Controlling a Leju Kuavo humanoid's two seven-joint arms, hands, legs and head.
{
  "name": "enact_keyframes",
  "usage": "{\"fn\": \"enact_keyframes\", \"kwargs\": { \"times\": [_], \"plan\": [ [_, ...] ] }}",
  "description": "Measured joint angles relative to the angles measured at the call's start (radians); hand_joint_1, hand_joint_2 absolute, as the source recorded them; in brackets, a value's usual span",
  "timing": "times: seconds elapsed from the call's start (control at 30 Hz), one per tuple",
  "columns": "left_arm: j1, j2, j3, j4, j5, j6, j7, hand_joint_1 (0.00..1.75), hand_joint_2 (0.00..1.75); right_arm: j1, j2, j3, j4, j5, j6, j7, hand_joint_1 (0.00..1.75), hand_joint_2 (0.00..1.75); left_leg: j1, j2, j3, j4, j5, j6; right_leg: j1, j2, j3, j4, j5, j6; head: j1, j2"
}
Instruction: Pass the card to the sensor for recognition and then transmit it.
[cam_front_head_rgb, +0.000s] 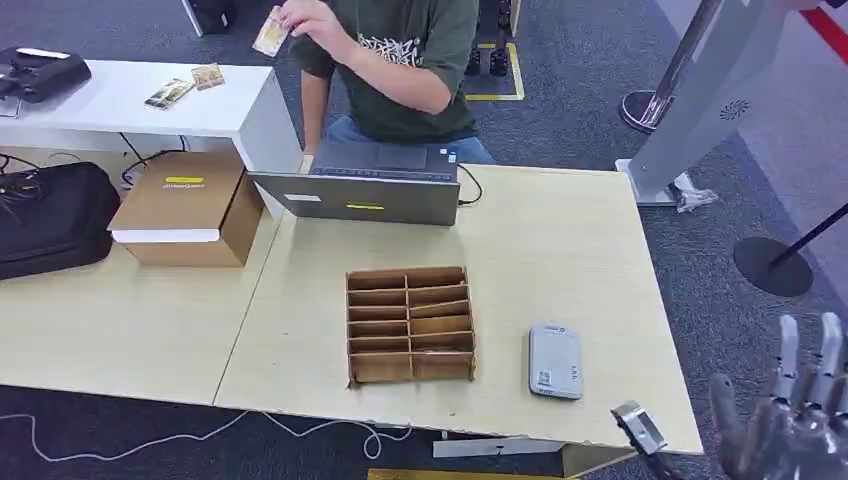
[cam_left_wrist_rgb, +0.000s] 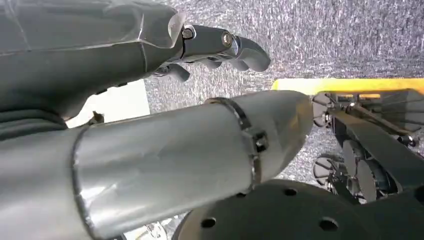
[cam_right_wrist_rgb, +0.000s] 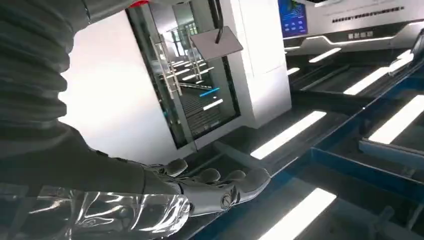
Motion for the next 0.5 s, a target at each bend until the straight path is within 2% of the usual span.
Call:
{"fn": "enact_keyframes", "kwargs": {
  "times": [0.3, 0.4, 0.5],
  "plan": [
    [0.008, -0.016, 0.017, 0.000, 0.013, 0.012, -0.006, 0.00, 0.00, 0.000, 0.000, 0.003, 0.011, 0.000, 0.001, 0.041, 0.00, 1.75, 0.000, 0.000, 0.000, 0.000, 0.000, 0.000, 0.000, 0.000, 0.000, 0.000, 0.000, 0.000, 0.000, 0.000],
    [0.011, -0.017, 0.018, 0.000, 0.006, 0.006, -0.013, 0.00, 0.00, -0.016, 0.000, 0.000, 0.024, 0.000, 0.002, -0.002, 0.00, 1.75, 0.000, 0.000, 0.000, 0.000, 0.000, 0.000, 0.000, 0.000, 0.000, 0.000, 0.000, 0.000, 0.000, 0.000],
    [0.011, -0.014, 0.018, 0.000, 0.002, -0.007, -0.016, 0.00, 0.00, -0.055, 0.000, -0.014, 0.060, 0.000, 0.003, -0.076, 0.00, 1.75, 0.000, 0.000, 0.000, 0.000, 0.000, 0.000, 0.000, 0.000, 0.001, 0.000, 0.000, 0.000, 0.000, 0.000]
  ]
}}
